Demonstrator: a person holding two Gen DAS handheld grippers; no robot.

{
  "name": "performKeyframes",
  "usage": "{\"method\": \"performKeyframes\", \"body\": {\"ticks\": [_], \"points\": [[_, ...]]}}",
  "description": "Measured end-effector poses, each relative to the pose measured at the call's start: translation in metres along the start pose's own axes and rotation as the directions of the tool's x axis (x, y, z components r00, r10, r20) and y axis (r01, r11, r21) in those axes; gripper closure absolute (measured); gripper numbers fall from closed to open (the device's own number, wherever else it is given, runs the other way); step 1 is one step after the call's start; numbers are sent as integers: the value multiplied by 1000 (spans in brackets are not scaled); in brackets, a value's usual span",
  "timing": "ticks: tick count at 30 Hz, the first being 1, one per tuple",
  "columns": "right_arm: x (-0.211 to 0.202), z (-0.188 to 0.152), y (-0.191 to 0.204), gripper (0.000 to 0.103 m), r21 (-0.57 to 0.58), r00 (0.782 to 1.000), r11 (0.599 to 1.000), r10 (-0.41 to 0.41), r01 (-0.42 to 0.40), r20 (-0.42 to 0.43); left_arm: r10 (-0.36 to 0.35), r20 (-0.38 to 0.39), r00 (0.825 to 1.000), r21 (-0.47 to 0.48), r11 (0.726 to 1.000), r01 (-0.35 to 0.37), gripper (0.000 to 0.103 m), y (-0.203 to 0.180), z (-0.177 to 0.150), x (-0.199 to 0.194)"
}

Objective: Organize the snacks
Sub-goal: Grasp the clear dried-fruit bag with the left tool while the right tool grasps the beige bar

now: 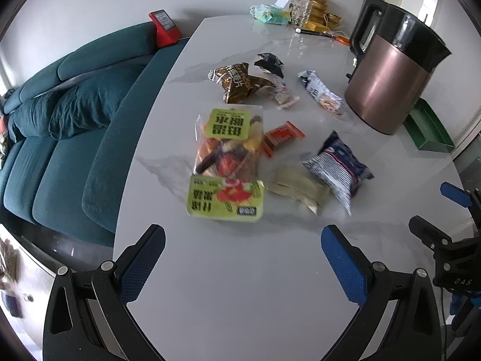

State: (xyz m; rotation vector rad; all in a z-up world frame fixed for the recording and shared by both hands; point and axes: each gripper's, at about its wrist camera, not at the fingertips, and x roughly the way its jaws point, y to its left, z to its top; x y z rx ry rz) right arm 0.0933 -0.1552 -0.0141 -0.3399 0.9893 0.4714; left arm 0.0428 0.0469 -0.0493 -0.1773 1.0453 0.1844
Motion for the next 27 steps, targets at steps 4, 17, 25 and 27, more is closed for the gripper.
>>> {"method": "performKeyframes", "body": {"ticks": [4,17,25,27], "points": [[9,10,4,0,-14,1000,1000,14,-14,6,24,4,1000,8,1000,-24,1,4,11,8],[40,42,25,0,-54,997,996,77,-76,8,52,-3,999,36,998,-52,1,13,45,40],[54,44,29,0,-68,996,994,86,-86,-10,30,-38,999,-1,1000,-31,1,10,35,44],[56,45,29,0,-71,996,993,90,-90,-9,28,-47,998,-19,999,-29,1,10,30,43]]}}
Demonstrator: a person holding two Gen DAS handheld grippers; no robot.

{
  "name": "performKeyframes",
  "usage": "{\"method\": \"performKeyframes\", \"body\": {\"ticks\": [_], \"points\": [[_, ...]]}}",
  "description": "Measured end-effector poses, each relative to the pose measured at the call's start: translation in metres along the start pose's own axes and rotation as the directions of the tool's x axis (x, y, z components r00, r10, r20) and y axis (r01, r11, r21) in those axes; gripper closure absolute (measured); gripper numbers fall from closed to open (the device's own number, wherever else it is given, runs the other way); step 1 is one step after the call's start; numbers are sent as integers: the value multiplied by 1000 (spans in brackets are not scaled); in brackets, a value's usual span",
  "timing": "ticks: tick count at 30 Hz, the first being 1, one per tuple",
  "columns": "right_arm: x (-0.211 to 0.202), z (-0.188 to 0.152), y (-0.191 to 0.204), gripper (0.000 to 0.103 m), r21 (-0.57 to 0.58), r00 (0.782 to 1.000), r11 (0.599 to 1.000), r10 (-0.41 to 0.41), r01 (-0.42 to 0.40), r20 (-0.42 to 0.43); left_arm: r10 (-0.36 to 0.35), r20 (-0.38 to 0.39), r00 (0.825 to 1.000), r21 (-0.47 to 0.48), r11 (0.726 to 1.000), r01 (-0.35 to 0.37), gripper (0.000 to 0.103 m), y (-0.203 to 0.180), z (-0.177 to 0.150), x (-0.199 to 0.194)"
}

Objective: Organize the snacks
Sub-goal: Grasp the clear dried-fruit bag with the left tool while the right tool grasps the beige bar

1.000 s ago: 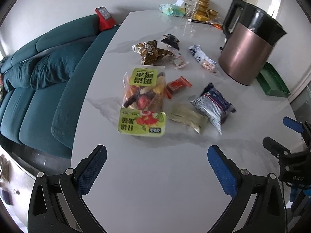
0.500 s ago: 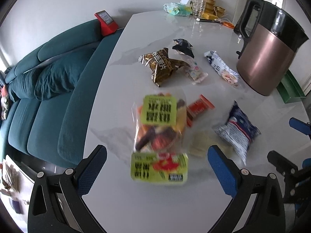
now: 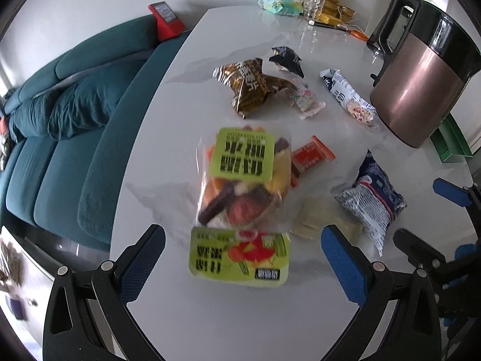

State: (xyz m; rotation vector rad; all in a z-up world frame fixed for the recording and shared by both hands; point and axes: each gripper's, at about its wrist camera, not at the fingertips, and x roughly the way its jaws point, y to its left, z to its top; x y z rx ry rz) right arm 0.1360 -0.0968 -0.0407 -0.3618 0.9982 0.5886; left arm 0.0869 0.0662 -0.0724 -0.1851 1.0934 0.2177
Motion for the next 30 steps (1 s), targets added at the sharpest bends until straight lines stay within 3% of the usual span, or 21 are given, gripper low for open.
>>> {"method": "performKeyframes", "body": {"ticks": [5,12,17,23,27,30], "points": [[1,1,-2,0,-8,1000,1000,19,-19,5,17,-20,1000,-33,999,-17,1,0,-7,2],[3,4,-4,0,-13,999,999,36,-36,14,53,18,998,-34,998,-52,1,5,7,-5],[-2,2,3,0,-38,993,993,114,-112,39,63,25,998,-24,998,-62,1,9,12,-1],[-13,1,28,0,-110,950,948,306,-297,68,60,24,998,-5,998,-60,1,12,20,5],[-10,1,50,0,-169,902,892,430,-418,40,52,21,998,22,998,-52,1,10,27,9],[-3,2,59,0,-183,878,865,479,-468,19,41,16,999,46,998,-42,1,6,33,13]]}}
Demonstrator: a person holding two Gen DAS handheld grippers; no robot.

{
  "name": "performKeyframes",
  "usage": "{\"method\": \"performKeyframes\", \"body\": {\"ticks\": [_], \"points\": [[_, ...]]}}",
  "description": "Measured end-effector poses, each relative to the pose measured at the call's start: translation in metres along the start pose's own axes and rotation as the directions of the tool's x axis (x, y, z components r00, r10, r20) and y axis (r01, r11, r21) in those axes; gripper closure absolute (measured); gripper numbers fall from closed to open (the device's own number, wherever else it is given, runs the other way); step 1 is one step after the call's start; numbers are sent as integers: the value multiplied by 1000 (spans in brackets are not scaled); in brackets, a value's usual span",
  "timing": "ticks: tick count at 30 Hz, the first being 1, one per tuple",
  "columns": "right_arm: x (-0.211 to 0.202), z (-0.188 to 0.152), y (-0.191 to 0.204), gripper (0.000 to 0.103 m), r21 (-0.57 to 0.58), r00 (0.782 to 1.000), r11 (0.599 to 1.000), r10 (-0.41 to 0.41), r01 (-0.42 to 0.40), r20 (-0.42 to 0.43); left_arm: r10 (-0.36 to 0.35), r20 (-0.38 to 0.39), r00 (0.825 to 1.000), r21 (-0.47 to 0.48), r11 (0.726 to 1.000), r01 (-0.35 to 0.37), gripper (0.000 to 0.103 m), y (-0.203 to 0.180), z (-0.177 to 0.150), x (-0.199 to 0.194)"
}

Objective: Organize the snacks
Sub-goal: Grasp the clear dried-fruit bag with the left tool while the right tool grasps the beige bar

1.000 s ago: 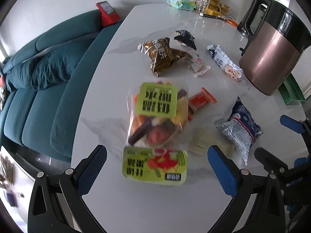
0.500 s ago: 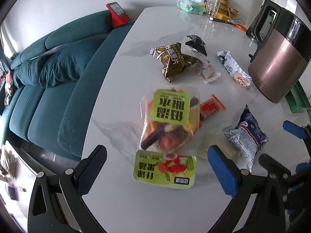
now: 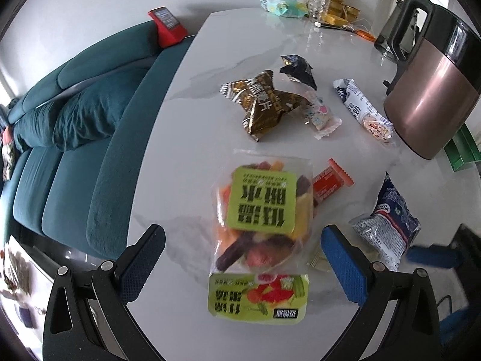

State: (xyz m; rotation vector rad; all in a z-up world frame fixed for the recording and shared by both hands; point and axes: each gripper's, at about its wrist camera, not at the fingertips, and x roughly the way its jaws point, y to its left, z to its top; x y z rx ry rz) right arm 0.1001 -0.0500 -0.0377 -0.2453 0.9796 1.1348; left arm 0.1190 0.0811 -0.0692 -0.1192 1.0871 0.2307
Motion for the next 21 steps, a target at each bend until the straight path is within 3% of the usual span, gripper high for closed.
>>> {"method": "performKeyframes", "body": {"ticks": [8,12,17,20,21], "points": [[31,6,-11,0,0,998,1000,-3,3,-63,-12,-38,999,28,1000,13,2,-1,8,15],[37,8,-15,0,-18,997,1000,-20,19,-80,-25,-59,998,24,999,26,16,0,8,24],[43,12,-22,0,-36,993,998,-56,53,-99,-36,-79,996,21,999,38,20,1,8,33],[48,13,-19,0,-71,991,995,-79,72,-109,-60,-95,994,19,998,62,40,2,7,39],[50,13,-18,0,-83,990,993,-89,80,-112,-61,-98,993,18,998,63,40,2,8,40]]}}
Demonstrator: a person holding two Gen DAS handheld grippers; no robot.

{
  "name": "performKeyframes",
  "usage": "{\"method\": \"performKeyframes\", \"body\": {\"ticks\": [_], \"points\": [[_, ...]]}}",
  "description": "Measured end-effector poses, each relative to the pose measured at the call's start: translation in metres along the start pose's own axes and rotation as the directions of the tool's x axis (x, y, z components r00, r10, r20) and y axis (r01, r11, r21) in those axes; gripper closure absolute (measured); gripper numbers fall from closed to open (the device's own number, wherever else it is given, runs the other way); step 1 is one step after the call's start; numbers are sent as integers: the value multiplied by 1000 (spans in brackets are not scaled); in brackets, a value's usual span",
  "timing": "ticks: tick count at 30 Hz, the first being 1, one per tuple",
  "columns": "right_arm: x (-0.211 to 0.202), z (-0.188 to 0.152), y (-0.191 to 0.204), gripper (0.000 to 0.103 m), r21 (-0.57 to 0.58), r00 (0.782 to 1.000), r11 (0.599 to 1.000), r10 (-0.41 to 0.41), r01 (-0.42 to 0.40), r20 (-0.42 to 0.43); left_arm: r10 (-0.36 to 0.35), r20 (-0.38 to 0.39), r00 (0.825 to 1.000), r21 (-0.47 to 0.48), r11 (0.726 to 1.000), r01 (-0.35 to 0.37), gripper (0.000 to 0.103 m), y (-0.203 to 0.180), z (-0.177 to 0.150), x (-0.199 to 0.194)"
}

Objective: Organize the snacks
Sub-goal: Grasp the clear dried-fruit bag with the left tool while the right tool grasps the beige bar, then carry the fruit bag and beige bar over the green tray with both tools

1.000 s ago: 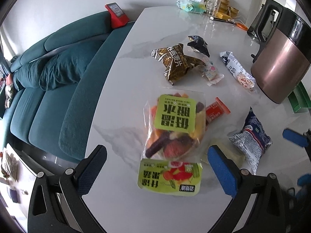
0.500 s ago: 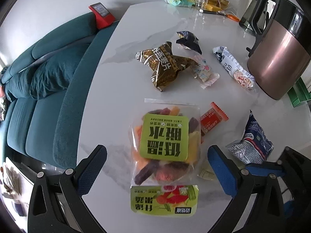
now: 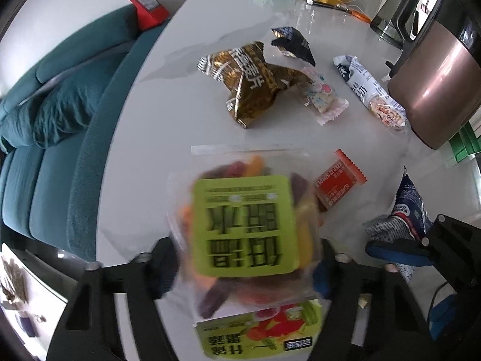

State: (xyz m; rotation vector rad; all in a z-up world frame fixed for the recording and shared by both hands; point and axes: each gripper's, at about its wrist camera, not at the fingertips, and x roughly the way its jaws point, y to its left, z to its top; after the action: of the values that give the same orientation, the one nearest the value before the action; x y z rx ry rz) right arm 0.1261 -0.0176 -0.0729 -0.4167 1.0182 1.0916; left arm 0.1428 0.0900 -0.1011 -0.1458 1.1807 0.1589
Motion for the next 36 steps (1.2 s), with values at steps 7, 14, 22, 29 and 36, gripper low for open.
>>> {"method": "performKeyframes", "body": {"ticks": [7,14,22,29,36], "points": [[6,-4,4,66,-46,997,997,-66,65,-28,13,18,1000,27,1000,-14,42,-1,4,2],[3,-9,7,77,-70,996,993,-92,91,-5,18,44,999,44,999,-20,45,0,3,1],[-1,-12,17,80,-75,992,989,-129,130,9,35,62,997,27,999,-37,49,-2,-2,-3],[-18,-18,28,80,-69,993,990,-117,119,32,42,58,997,28,999,-44,49,-5,-9,-8],[-41,-34,50,80,-41,995,995,-84,86,47,17,87,996,53,998,-22,49,-9,-21,-31]]}}
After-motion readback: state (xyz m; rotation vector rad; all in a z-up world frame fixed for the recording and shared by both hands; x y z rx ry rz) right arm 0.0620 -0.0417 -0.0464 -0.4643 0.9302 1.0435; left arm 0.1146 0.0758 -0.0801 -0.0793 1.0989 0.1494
